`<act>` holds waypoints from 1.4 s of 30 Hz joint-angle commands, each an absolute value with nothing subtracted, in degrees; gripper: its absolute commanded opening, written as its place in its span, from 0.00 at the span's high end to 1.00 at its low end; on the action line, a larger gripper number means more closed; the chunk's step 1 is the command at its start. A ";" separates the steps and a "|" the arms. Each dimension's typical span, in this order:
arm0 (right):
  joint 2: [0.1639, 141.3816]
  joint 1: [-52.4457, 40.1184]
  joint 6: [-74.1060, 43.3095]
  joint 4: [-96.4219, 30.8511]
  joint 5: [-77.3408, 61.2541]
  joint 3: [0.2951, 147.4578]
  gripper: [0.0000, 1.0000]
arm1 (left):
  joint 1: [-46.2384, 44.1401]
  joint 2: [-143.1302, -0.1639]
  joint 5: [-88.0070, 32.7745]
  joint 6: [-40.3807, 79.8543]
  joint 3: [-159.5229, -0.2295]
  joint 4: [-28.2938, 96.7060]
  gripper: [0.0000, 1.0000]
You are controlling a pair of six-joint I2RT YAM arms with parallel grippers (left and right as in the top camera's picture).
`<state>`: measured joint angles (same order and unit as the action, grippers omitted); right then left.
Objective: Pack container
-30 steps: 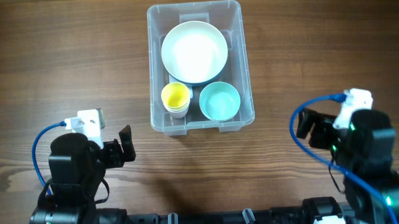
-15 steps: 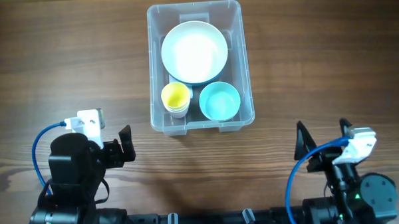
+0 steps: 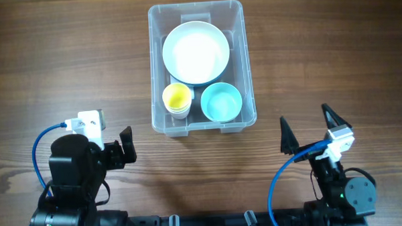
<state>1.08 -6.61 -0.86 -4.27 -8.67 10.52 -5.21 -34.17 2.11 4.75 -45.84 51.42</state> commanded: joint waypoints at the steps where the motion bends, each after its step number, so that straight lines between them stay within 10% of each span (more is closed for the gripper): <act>1: 0.19 -6.96 3.25 -3.84 -13.54 7.42 0.00 | -5.52 -33.95 2.42 3.62 -45.43 51.44 0.00; 42: 0.21 -4.86 -3.03 -8.82 -8.36 4.08 0.00 | -5.52 -33.95 2.42 3.62 -45.43 51.46 0.00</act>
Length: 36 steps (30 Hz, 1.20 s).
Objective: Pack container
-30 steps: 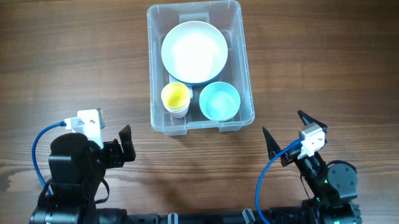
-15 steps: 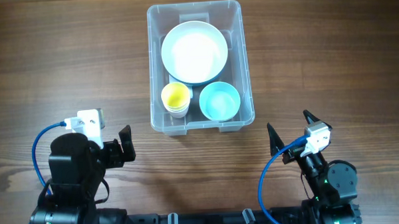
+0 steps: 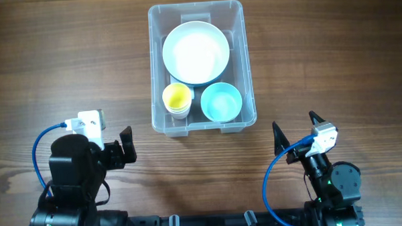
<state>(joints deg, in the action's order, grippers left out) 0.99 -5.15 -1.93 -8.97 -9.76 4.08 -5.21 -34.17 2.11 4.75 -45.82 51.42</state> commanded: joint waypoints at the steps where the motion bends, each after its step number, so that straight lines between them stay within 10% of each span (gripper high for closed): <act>1: 0.21 -4.86 -3.05 -8.82 -8.34 4.08 0.00 | -5.52 -33.98 2.42 3.62 -45.43 51.46 0.00; 25: 0.21 -4.86 -3.03 -8.82 -8.36 4.08 0.00 | -2.42 -24.45 0.10 5.15 -44.14 57.34 0.00; 36: 0.21 -4.86 -3.03 -8.82 -8.34 4.08 0.00 | 0.27 -4.10 -4.12 5.17 -22.39 33.74 0.00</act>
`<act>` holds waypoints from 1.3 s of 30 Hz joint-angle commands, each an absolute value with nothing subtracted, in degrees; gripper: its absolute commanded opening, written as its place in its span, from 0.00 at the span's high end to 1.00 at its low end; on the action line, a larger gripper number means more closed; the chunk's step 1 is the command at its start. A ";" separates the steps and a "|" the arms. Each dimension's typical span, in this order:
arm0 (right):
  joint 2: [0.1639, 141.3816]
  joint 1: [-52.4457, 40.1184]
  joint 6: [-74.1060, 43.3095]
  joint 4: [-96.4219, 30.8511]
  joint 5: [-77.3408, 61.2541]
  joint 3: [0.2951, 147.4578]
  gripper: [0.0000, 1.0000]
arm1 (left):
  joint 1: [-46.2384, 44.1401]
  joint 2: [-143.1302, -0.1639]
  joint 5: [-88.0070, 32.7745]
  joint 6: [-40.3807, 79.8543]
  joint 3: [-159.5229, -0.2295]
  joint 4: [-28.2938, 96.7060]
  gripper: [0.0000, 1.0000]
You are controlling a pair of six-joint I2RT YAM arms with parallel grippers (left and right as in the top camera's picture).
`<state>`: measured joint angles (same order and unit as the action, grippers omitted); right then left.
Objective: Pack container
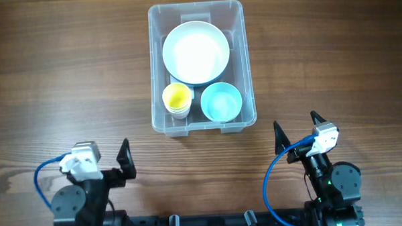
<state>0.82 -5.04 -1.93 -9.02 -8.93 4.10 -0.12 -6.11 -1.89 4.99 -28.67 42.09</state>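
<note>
A clear plastic container (247, 64) stands at the middle back of the table. Inside it lie a white bowl (195, 51) at the far end, a stack of yellow cups (177, 98) at the near left and a light blue bowl (221, 101) at the near right. My left gripper (109, 160) sits low at the front left, one dark finger (125, 156) showing, and looks open and empty. Over at the front right, my right gripper (297, 131) is open with nothing between its fingers. Both are well apart from the container.
The wooden table (65, 64) stretches to both sides of the container. Blue cables (274, 184) loop beside each arm base at the front edge.
My left arm has drawn back toward the front edge, and its gripper now sits lower and nearer the base. The right arm and the container's contents have not changed.
At first both grippers were open near the front, with the bowls and cups in the container. The right gripper then stood a little further left and back over its base. Now the left arm has also drawn back.
</note>
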 commanded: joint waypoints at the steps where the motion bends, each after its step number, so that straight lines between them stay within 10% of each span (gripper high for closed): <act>1: 0.21 -4.86 -3.03 -8.82 -8.34 4.08 0.00 | 0.27 -4.10 -4.19 5.17 -20.49 30.06 0.00; 14: 0.21 -4.86 -3.03 -8.82 -8.36 4.08 0.00 | 0.12 -0.16 -4.36 4.71 -1.89 -3.79 0.00; 39: 0.21 -4.86 -3.03 -8.82 -8.34 4.08 0.00 | 0.12 -0.16 -8.95 5.15 -0.32 3.57 0.00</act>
